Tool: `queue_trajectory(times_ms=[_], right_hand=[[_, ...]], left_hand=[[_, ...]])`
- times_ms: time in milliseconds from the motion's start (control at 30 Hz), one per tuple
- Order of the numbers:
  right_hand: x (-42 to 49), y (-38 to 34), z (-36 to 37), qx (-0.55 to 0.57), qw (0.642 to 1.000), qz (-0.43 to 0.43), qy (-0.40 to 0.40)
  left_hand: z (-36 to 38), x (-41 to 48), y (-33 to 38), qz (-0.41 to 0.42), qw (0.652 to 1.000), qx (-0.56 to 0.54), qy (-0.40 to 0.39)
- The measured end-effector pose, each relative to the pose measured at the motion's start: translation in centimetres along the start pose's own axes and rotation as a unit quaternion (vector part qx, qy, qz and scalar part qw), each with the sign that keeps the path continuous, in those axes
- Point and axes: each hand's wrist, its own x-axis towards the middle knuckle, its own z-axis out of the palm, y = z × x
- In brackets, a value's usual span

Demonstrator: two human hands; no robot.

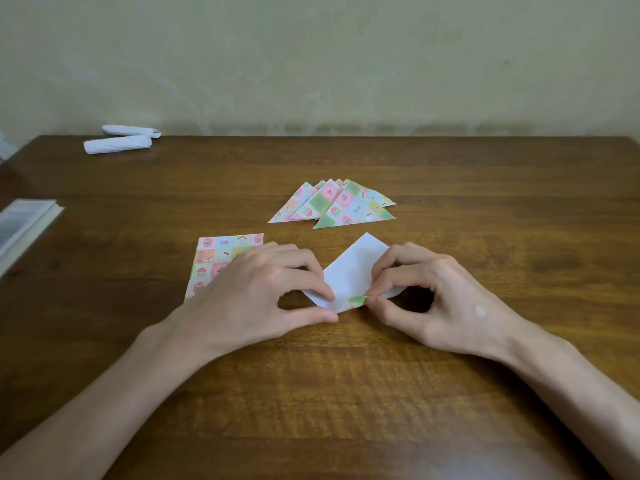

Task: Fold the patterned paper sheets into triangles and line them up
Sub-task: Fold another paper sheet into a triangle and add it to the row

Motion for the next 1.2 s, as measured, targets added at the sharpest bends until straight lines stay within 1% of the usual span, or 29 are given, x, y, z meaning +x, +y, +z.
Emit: queue_trajectory(times_ms=[133, 233, 367, 600, 700, 933, 1200], right_hand=[[0.0, -0.2, -0.3, 0.053, 0.998, 0.011, -0.010], [0.2, -0.4, -0.2, 0.049, 0.999, 0.019, -0.006], [0.6, -0.7, 0.5, 0.045, 0.998, 0.043, 0.030], [1.1, -1.0, 1.0, 0.019, 0.991, 0.113, 0.063], [1.2, -1.1, 1.2, 0.010, 0.990, 0.119, 0.075], [1.5, -1.0, 1.2, 0.019, 0.988, 0.120, 0.093], [1.6, -0.8, 1.2, 0.015, 0.989, 0.109, 0.103]], left_hand=[[0.2, 0.0, 0.3, -0.010, 0.999, -0.037, 0.017], [0.2, 0.1, 0.4, -0.022, 0.998, -0.052, 0.018], [0.4, 0.2, 0.6, -0.048, 0.996, -0.066, 0.023], [0.1, 0.3, 1.0, -0.101, 0.991, -0.073, 0.046], [-0.1, 0.3, 1.0, -0.126, 0.988, -0.073, 0.046], [-0.4, 0.4, 0.9, -0.156, 0.984, -0.079, 0.047], [-0.4, 0.4, 0.7, -0.196, 0.970, -0.137, 0.039]])
